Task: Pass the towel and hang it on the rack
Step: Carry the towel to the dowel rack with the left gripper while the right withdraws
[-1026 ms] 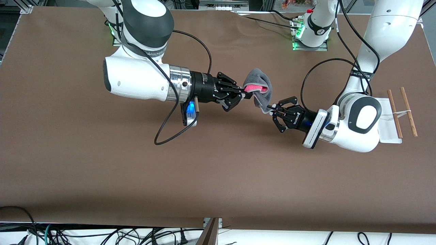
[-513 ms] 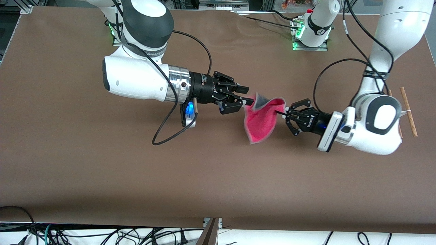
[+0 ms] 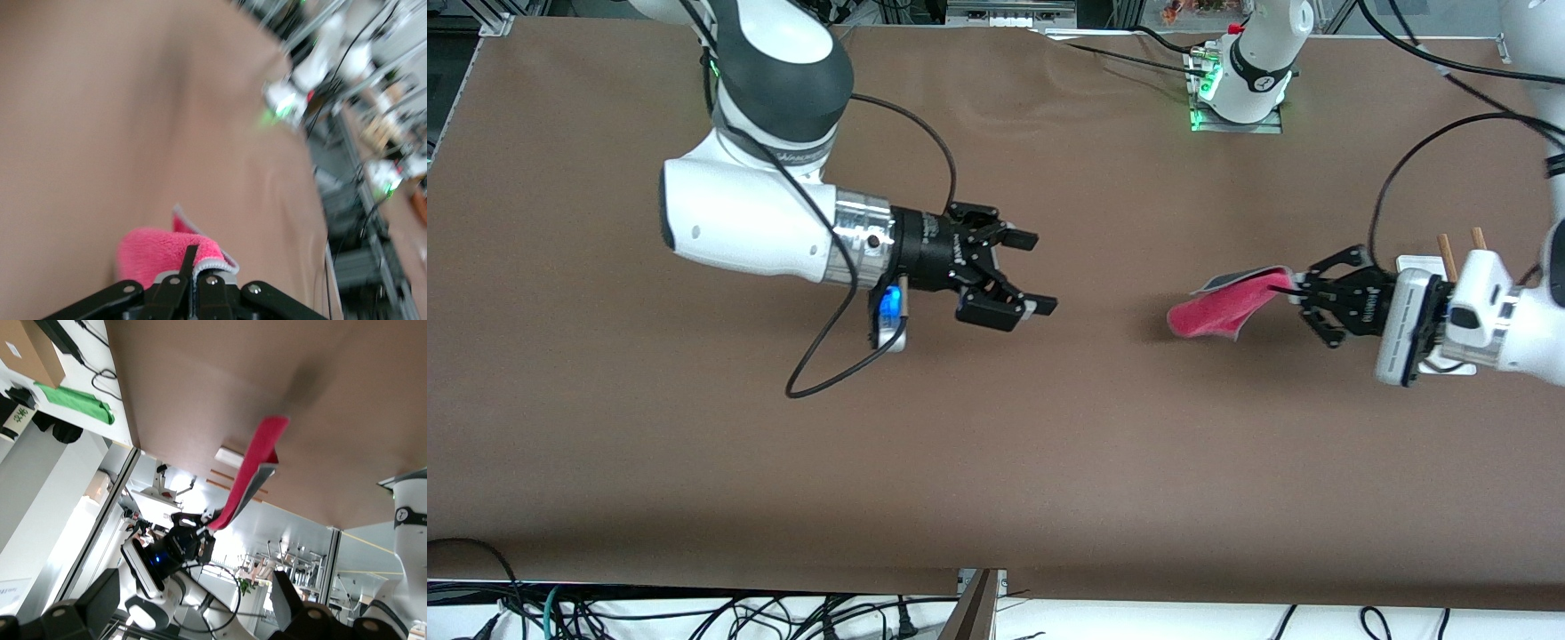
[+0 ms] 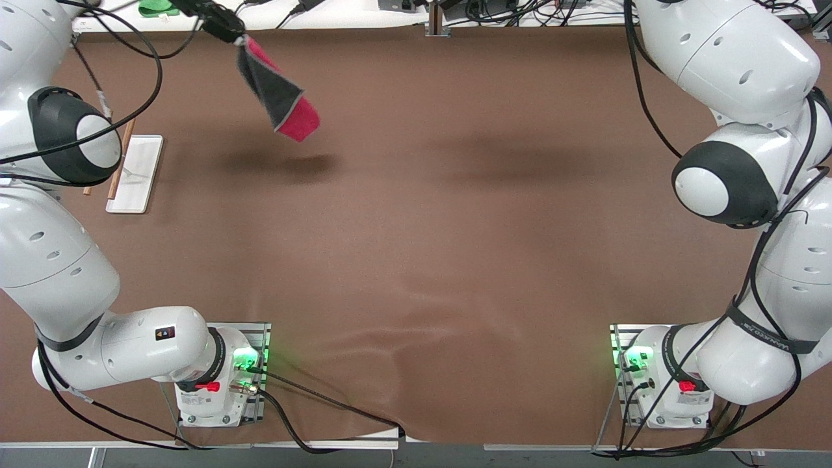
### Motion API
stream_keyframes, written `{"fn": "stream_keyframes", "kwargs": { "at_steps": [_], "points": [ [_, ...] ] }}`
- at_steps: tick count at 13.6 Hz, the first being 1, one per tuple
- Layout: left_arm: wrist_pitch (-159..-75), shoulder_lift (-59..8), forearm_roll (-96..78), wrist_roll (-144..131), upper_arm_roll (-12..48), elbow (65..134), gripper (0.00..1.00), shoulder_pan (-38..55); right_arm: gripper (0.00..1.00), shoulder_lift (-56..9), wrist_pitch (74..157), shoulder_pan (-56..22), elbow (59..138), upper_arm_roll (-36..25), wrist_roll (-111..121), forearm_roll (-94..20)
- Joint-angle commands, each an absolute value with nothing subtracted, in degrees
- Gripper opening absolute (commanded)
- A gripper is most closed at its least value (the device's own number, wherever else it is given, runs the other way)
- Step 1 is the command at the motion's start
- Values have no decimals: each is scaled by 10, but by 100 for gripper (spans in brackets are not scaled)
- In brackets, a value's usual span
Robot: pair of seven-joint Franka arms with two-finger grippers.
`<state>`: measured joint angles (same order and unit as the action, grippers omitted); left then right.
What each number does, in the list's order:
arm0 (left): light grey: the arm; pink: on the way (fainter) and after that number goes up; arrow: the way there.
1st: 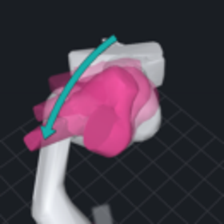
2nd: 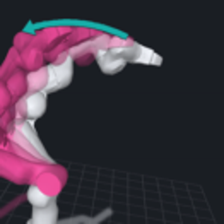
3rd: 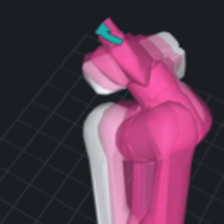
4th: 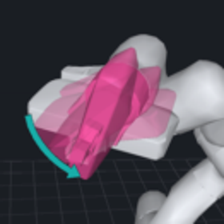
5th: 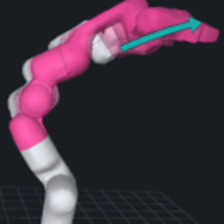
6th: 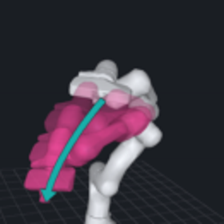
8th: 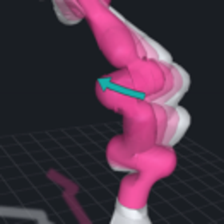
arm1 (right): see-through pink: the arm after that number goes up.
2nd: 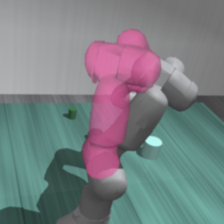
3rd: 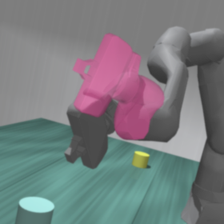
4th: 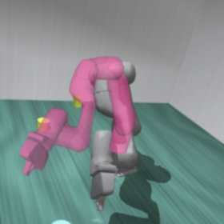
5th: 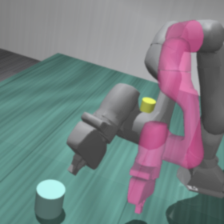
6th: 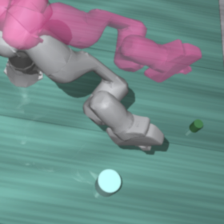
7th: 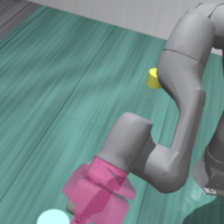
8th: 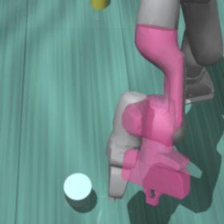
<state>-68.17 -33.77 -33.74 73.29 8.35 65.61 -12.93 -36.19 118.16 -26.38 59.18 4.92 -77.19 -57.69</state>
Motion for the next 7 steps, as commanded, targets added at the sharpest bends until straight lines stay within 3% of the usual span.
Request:
{"fn": "stream_keyframes", "kwargs": {
  "at_steps": [1, 4, 7],
  "points": [
    [-649, -327, -190, 725, 87, 611, 0, -144, 100, -352, 1108, -222, 593, 52, -720, -528],
    [-643, -314, -66, 729, 87, 611, 0, -197, 100, -316, 989, -197, 601, 31, -614, -434],
    [-655, -330, 44, 778, 86, 617, 0, -251, 100, -274, 901, -197, 634, -45, -490, -388]
  ]
}}
